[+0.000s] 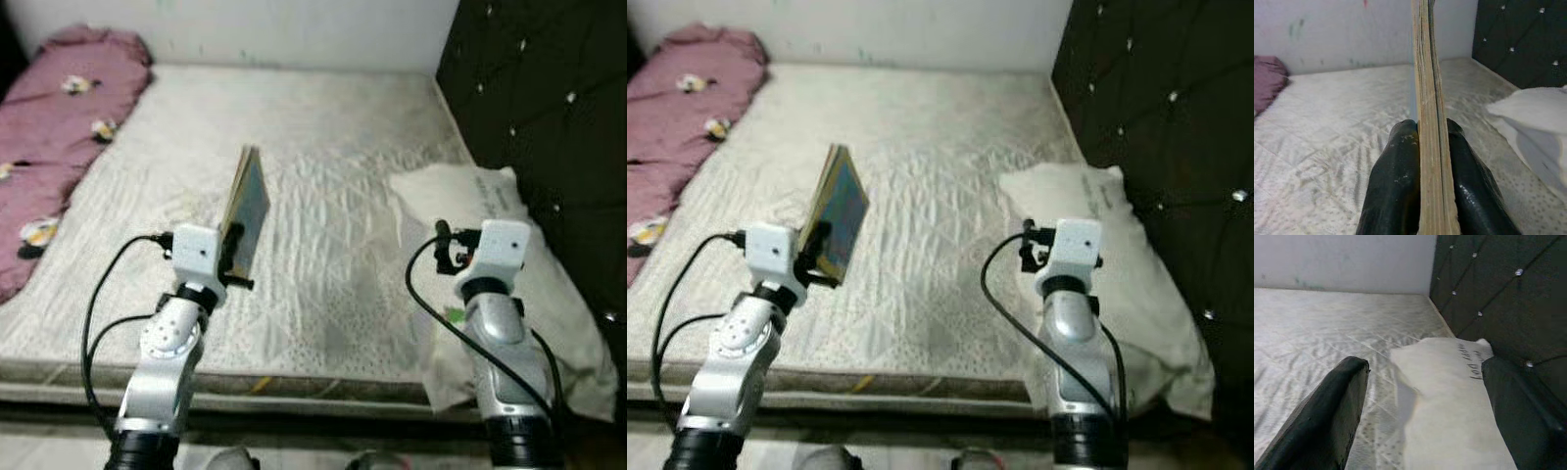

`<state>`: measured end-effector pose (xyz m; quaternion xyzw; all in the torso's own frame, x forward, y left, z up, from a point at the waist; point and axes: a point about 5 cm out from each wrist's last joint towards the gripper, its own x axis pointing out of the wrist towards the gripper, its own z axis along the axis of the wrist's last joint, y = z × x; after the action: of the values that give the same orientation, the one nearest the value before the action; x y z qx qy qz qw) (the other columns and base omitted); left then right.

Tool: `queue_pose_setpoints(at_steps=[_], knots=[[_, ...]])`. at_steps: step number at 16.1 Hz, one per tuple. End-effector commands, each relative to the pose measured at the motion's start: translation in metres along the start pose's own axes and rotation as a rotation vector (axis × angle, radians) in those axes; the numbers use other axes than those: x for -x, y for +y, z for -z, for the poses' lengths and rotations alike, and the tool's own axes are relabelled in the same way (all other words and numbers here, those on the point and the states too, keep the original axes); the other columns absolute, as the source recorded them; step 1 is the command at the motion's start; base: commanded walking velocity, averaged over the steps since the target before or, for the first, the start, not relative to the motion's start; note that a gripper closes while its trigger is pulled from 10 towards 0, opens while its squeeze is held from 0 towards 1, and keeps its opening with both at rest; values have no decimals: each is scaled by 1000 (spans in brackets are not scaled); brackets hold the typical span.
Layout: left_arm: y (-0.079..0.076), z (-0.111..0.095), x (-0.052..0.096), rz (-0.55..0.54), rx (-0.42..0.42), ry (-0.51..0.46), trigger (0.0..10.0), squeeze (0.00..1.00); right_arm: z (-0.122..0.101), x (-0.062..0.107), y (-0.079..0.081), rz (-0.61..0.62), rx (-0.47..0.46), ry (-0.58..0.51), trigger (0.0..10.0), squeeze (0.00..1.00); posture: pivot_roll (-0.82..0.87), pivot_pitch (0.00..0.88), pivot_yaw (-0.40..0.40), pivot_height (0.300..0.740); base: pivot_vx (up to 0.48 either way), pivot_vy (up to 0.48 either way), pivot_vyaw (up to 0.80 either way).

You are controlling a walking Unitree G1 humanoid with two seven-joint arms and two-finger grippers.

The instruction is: Clean up the room

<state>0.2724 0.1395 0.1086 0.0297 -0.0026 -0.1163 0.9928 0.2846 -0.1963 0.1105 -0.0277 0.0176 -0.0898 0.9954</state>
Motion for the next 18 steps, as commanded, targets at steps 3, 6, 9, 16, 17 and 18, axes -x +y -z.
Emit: queue_pose_setpoints(at_steps=[3,6,9,16,17,18], knots=[[3,0,3,-31,-29,6,10000,0,5,8,2,16,-1,11,10000,0,-6,0,-2,740,0,0,-683],[1,5,8,-17,-8,34,10000,0,11,12,4,23,-28,42,10000,0,-28,0,18,740,0,0,-696],[-1,6,8,-16,17,26,10000,0,11,12,0,27,-13,35,10000,0,-37,0,17,740,0,0,-800],[-4,0,5,-5,0,5,10000,0,9,10,6,5,-10,33,10000,0,-31,0,-3,740,0,0,-402],[-4,-1,5,-4,5,-2,10000,0,10,10,6,2,-8,34,10000,0,-31,0,-4,740,0,0,0],[-4,-1,5,-2,3,0,10000,0,10,10,6,-4,-6,34,10000,0,-30,0,-6,740,0,-240,0]])
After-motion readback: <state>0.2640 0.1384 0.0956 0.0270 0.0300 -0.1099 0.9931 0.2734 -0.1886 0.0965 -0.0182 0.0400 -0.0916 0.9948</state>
